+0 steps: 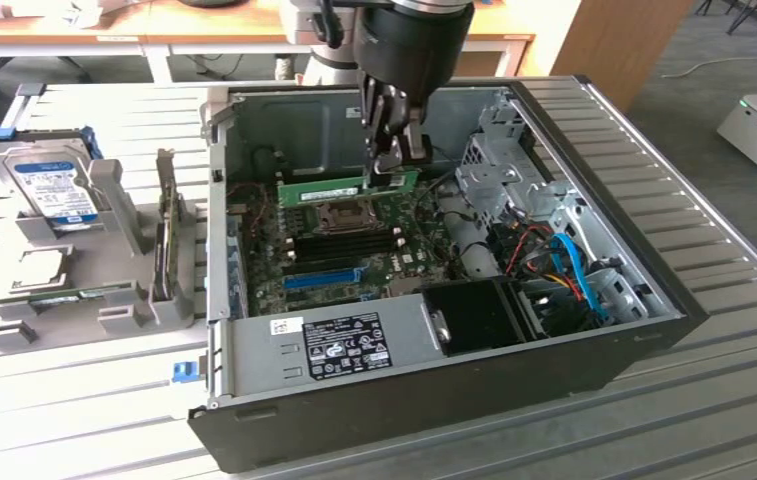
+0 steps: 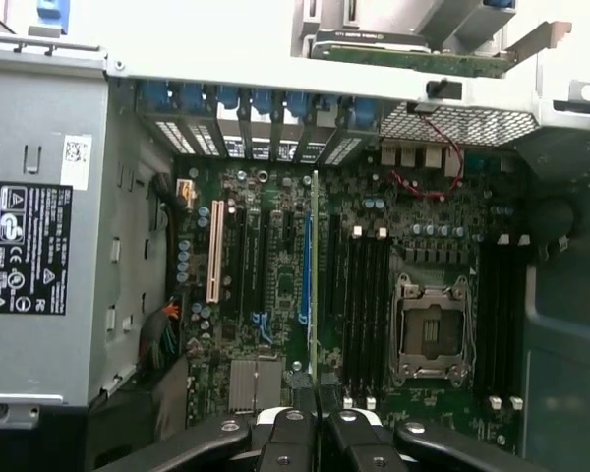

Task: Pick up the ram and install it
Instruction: 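Pick up the ram and move it above insertion slot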

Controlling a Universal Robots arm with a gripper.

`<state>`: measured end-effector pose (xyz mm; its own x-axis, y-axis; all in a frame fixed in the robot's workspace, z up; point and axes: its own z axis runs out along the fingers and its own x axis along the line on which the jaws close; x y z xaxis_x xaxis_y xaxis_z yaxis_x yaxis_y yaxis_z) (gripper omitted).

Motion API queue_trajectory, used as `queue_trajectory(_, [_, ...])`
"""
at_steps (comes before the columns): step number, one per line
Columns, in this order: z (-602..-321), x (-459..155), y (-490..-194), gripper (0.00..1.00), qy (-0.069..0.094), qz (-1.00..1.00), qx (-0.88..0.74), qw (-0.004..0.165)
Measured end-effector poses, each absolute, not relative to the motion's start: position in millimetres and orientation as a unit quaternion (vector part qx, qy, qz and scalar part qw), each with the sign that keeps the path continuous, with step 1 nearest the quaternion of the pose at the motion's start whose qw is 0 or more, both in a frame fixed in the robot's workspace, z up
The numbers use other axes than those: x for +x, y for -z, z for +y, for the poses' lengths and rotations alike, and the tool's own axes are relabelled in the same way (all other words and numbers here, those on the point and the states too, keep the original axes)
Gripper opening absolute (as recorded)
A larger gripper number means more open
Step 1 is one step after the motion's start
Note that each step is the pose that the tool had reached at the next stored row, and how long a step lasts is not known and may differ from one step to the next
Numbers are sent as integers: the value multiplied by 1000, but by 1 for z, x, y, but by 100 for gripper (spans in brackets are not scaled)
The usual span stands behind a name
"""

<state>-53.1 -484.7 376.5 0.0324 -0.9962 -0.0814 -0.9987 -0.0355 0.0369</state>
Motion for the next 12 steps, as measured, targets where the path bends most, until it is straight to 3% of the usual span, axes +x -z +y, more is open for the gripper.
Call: queue_trajectory(12, [-483, -52, -376, 13, -42, 701, -711, 15])
